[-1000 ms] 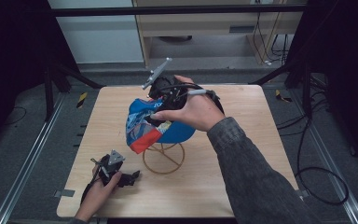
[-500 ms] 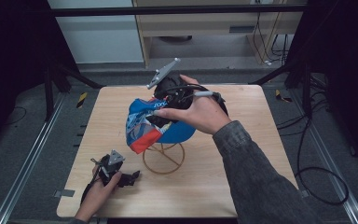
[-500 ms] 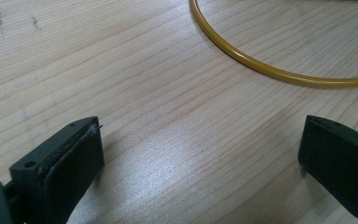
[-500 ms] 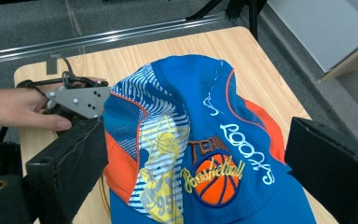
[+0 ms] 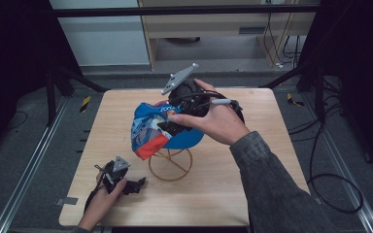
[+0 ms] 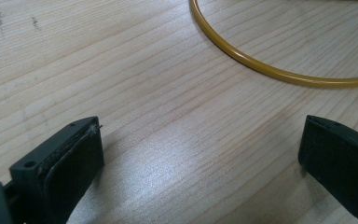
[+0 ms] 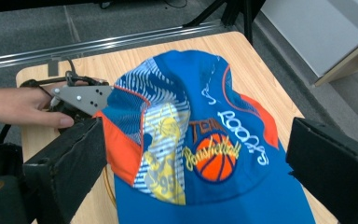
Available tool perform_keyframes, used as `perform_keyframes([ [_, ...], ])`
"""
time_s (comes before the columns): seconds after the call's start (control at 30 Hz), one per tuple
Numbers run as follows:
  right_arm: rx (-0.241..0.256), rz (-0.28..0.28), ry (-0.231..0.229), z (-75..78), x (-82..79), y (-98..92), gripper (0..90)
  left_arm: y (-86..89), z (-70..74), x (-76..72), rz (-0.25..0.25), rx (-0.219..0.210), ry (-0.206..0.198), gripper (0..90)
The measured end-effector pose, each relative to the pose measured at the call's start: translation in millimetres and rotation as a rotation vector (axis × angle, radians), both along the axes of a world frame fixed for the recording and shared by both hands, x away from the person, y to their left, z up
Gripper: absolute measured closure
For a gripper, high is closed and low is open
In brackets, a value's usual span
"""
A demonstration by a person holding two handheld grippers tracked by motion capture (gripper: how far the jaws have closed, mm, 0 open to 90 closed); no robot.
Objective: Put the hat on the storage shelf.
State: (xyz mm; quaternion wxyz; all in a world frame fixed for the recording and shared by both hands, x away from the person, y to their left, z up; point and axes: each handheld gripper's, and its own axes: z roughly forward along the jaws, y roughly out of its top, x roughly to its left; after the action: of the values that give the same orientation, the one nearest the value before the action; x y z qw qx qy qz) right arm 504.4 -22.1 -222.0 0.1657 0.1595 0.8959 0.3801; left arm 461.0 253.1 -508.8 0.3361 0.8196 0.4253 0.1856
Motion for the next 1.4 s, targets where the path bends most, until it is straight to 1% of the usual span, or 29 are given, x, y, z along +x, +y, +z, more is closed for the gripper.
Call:
perform_keyframes([
  [0.2,0.01,-0.016,-0.008,-4.1,-4.7,-15.2,5.4,-0.2,-0.2,0.0,0.002,-0.001,-0.003,0.0],
  [0.3,0.022,-0.035,-0.009,-7.4,-6.7,-24.9,5.5,0.0,-0.1,0.0,0.0,0.003,-0.002,0.0],
  [0.37,0.024,-0.037,-0.007,-8.3,-7.1,-27.3,5.5,0.0,-0.1,-0.1,0.0,0.002,-0.003,0.0],
  [0.4,0.028,-0.047,-0.006,-10.2,-7.8,-32.6,5.5,0.0,-0.1,-0.1,0.0,0.002,-0.003,0.0],
  [0.5,0.042,-0.06,-0.002,-12.6,-8.6,-40.7,5.5,-0.3,-0.4,-0.2,0.002,0.001,-0.005,0.0],
  [0.8,0.064,-0.101,-0.015,-18.4,-16.3,-64.2,5.8,-0.2,-0.3,-0.2,0.0,0.001,-0.004,0.0],
  [1.1,0.101,-0.17,-0.029,-25.3,-18.9,-91.0,5.6,-0.4,-0.5,-0.3,0.003,-0.002,-0.006,0.0],
  [1.23,0.116,-0.209,-0.032,-30.4,-21.3,-107.3,5.6,-0.4,-0.5,-0.3,0.003,-0.003,-0.006,0.0],
  [1.33,0.127,-0.232,-0.042,-33.3,-24.4,-118.8,5.8,-0.6,-0.6,-0.4,0.004,-0.005,-0.004,0.0],
  [1.37,0.132,-0.247,-0.046,-36.2,-26.2,-126.1,5.9,-0.6,-0.6,-0.4,0.004,-0.005,-0.004,0.0],
  [1.4,0.132,-0.247,-0.046,-36.2,-26.2,-126.1,5.9,-0.6,-0.6,-0.4,0.004,-0.005,-0.004,0.0],
])
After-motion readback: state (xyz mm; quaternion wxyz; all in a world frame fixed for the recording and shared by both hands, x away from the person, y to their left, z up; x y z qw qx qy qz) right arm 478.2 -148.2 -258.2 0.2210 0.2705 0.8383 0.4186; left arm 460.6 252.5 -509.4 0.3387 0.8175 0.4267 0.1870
